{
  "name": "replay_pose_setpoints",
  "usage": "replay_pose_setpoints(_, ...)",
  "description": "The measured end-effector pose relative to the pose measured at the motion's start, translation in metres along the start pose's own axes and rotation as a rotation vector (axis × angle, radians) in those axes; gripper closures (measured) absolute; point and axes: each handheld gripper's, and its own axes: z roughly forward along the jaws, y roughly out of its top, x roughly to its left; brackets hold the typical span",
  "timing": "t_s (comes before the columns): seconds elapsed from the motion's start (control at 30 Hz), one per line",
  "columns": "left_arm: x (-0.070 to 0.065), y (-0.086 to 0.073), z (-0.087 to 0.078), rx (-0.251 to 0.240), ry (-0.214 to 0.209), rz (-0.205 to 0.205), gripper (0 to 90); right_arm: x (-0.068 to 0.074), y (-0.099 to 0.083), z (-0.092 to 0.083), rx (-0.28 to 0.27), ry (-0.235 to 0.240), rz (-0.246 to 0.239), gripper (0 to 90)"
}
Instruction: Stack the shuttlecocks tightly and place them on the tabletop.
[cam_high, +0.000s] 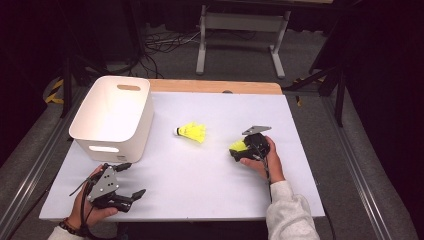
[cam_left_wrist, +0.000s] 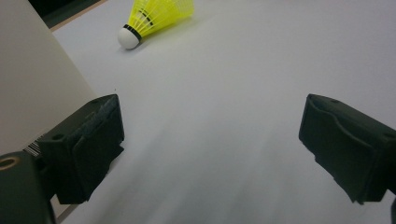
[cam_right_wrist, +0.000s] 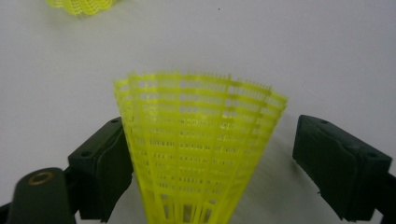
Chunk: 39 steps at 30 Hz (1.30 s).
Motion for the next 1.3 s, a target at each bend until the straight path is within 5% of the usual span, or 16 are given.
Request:
replay_pose_setpoints(0.4,0.000,-0.001,0.001,0.003,-0.009,-0.002,7.7,0.002,0.011,0.003,-0.002,0.025,-0.003,20.6)
replay_pose_setpoints(0.53,0.000,0.000,0.000,0.004,-0.009,0.001,7.9,0.001,0.012,0.001,-0.001,0.022,0.006,29.3)
replay_pose_setpoints(1.3,-0.001,0.001,-0.002,-0.011,-0.012,-0.004,8.2,0.030,0.034,-0.021,-0.101,0.055,-0.095,44.4)
